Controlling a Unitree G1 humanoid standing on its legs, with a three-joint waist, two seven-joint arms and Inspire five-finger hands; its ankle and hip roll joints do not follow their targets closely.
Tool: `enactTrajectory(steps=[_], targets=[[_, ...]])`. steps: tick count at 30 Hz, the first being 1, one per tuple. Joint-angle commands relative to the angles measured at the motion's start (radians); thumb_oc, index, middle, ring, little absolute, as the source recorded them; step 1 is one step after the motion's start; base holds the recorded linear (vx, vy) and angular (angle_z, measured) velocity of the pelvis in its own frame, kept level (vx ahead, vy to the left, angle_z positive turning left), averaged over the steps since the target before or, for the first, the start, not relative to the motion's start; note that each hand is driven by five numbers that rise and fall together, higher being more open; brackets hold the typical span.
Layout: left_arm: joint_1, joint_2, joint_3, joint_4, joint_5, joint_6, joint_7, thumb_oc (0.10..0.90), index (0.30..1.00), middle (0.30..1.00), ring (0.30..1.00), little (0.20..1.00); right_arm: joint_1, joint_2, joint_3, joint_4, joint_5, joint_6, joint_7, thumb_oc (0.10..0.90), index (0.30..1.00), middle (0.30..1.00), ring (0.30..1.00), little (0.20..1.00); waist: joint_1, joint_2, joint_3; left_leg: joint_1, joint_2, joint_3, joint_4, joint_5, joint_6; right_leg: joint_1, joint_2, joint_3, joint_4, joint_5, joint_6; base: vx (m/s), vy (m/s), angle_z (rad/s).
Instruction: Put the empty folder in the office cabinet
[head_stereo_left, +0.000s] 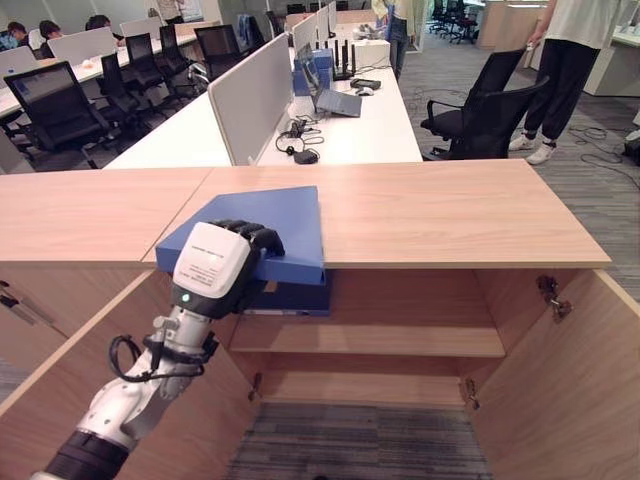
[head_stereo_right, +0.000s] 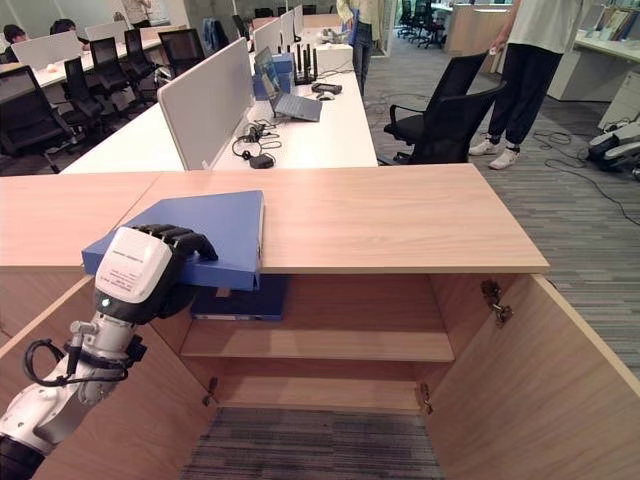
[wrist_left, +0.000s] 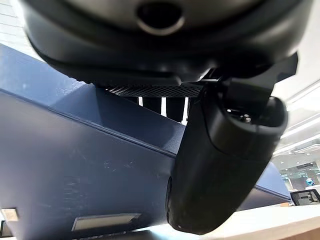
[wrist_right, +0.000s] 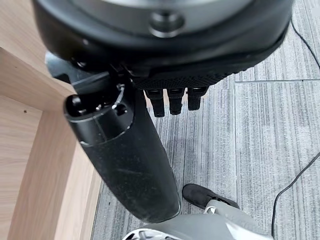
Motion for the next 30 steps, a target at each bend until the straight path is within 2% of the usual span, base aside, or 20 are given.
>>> enactTrajectory(steps=[1,4,8,9,10,11,12,13,14,15,17,18,23,26,30], targets=[[-0.084,0.036,0.09,-0.032,-0.038,0.005,0.001,0.4,0.3,0.3,0.3,0.3,-0.07,-0.011,0.025,-0.018,0.017,-0.022,-0.009,0.8,0.9,0.9,0.9,0.9,-0.007,-0.034,0.035,0.146,0.037,-0.056,-0.001,-0.195,-0.053,0.004,-0.063,0.072,0.007,-0.065,0.093,0.0,0.0,0.0],[-0.082,0.005,0.135,-0.06,-0.082,0.007,0.011,0.4,0.3,0.3,0.3,0.3,-0.072,-0.005,0.029,-0.018,0.011,-0.019,-0.012,0.8,0.9,0.9,0.9,0.9,-0.004,-0.038,0.032,0.146,0.035,-0.055,-0.001,-0.195,-0.051,0.003,-0.064,0.072,0.007,-0.065,0.093,0.0,0.0,0.0],[-0.097,-0.108,0.22,-0.134,-0.262,-0.021,0.026,0.4,0.3,0.3,0.3,0.3,-0.092,0.002,0.022,0.017,0.009,0.0,-0.015,0.8,0.9,0.9,0.9,0.9,0.003,-0.042,0.031,0.144,0.032,-0.058,-0.001,-0.193,-0.048,0.004,-0.067,0.069,0.007,-0.064,0.092,0.0,0.0,0.0],[-0.115,-0.181,0.25,-0.191,-0.401,-0.058,0.013,0.4,0.3,0.3,0.3,0.3,-0.105,-0.001,0.019,0.028,0.004,0.008,-0.015,0.8,0.9,0.9,0.9,0.9,0.004,-0.044,0.032,0.144,0.031,-0.058,-0.001,-0.191,-0.045,0.004,-0.069,0.069,0.007,-0.062,0.091,0.0,0.0,0.0],[-0.125,-0.213,0.262,-0.237,-0.487,-0.086,0.009,0.4,0.3,0.3,0.3,0.3,-0.111,-0.003,0.019,0.029,0.005,0.011,-0.015,0.8,0.9,0.9,0.9,0.9,0.004,-0.043,0.033,0.144,0.03,-0.059,-0.001,-0.191,-0.044,0.005,-0.069,0.069,0.007,-0.061,0.091,-0.03,0.046,0.0],[-0.169,-0.279,0.265,-0.337,-0.74,-0.169,-0.049,0.4,0.3,0.3,0.3,0.3,-0.125,-0.011,0.018,0.027,0.009,0.015,-0.012,0.8,0.9,0.9,0.9,0.9,0.003,-0.045,0.034,0.143,0.028,-0.061,-0.001,-0.192,-0.04,0.006,-0.071,0.069,0.007,-0.058,0.09,-0.02,0.034,0.0],[-0.168,-0.28,0.269,-0.34,-0.748,-0.168,-0.057,0.4,0.3,0.3,0.3,0.3,-0.125,-0.013,0.017,0.027,0.008,0.015,-0.012,0.8,0.9,0.9,0.9,0.9,0.003,-0.044,0.035,0.143,0.028,-0.061,-0.001,-0.192,-0.04,0.006,-0.071,0.069,0.007,-0.059,0.091,-0.03,0.046,0.0],[-0.197,-0.32,0.242,-0.383,-0.935,-0.201,-0.132,0.4,0.3,0.3,0.3,0.3,-0.132,-0.017,0.019,0.028,0.003,0.023,-0.008,0.8,0.9,0.9,0.9,0.9,0.001,-0.043,0.035,0.143,0.026,-0.062,-0.001,-0.194,-0.038,0.006,-0.072,0.067,0.007,-0.057,0.091,-0.03,0.034,0.0],[-0.205,-0.34,0.229,-0.408,-1.04,-0.217,-0.18,0.4,0.3,0.3,0.3,0.3,-0.137,-0.02,0.02,0.031,-0.001,0.028,-0.006,0.8,0.9,0.9,0.9,0.9,0.001,-0.042,0.036,0.143,0.025,-0.062,-0.001,-0.195,-0.037,0.006,-0.074,0.066,0.007,-0.056,0.092,-0.03,0.043,0.02],[-0.209,-0.355,0.212,-0.426,-1.124,-0.218,-0.223,0.4,0.3,0.3,0.3,0.3,-0.14,-0.022,0.022,0.031,-0.003,0.033,-0.002,0.8,0.9,0.9,0.9,0.9,0.0,-0.041,0.036,0.142,0.025,-0.061,-0.001,-0.195,-0.036,0.006,-0.074,0.065,0.007,-0.055,0.093,-0.03,0.04,0.02],[-0.209,-0.397,0.139,-0.481,-1.448,-0.214,-0.402,0.4,0.3,0.3,0.3,0.3,-0.153,-0.025,0.032,0.019,-0.005,0.046,0.018,0.8,0.9,0.9,0.9,0.9,-0.003,-0.039,0.039,0.141,0.023,-0.061,-0.001,-0.197,-0.033,0.005,-0.079,0.066,0.007,-0.052,0.096,-0.04,0.05,0.02],[-0.203,-0.407,0.102,-0.487,-1.563,-0.208,-0.46,0.4,0.3,0.3,0.3,0.3,-0.16,-0.025,0.04,0.017,-0.008,0.053,0.026,0.8,0.9,0.9,0.9,0.9,-0.004,-0.038,0.042,0.14,0.02,-0.061,-0.001,-0.198,-0.032,0.005,-0.081,0.068,0.007,-0.05,0.097,-0.05,0.047,0.01],[-0.196,-0.391,0.064,-0.524,-1.767,-0.202,-0.587,0.4,0.3,0.3,0.3,0.3,-0.173,-0.021,0.064,0.028,-0.031,0.064,0.04,0.8,0.9,0.9,0.9,0.9,0.001,-0.035,0.047,0.139,0.016,-0.057,-0.001,-0.201,-0.029,0.003,-0.086,0.073,0.007,-0.047,0.1,-0.03,0.038,-0.01],[-0.193,-0.364,0.044,-0.543,-1.818,-0.169,-0.645,0.4,0.3,0.3,0.3,0.3,-0.174,-0.019,0.076,0.044,-0.052,0.07,0.049,0.8,0.9,0.9,0.9,0.9,0.004,-0.036,0.048,0.14,0.014,-0.055,-0.001,-0.205,-0.027,0.001,-0.09,0.077,0.007,-0.045,0.103,-0.02,0.039,0.0],[-0.132,-0.339,0.037,-0.509,-1.84,-0.137,-0.654,0.4,0.3,0.3,0.3,0.3,-0.177,-0.011,0.059,0.045,-0.023,0.07,0.055,0.8,0.9,0.9,0.9,0.9,0.004,-0.035,0.047,0.142,0.01,-0.051,-0.001,-0.207,-0.022,0.002,-0.095,0.082,0.007,-0.043,0.104,-0.01,0.034,0.0]])
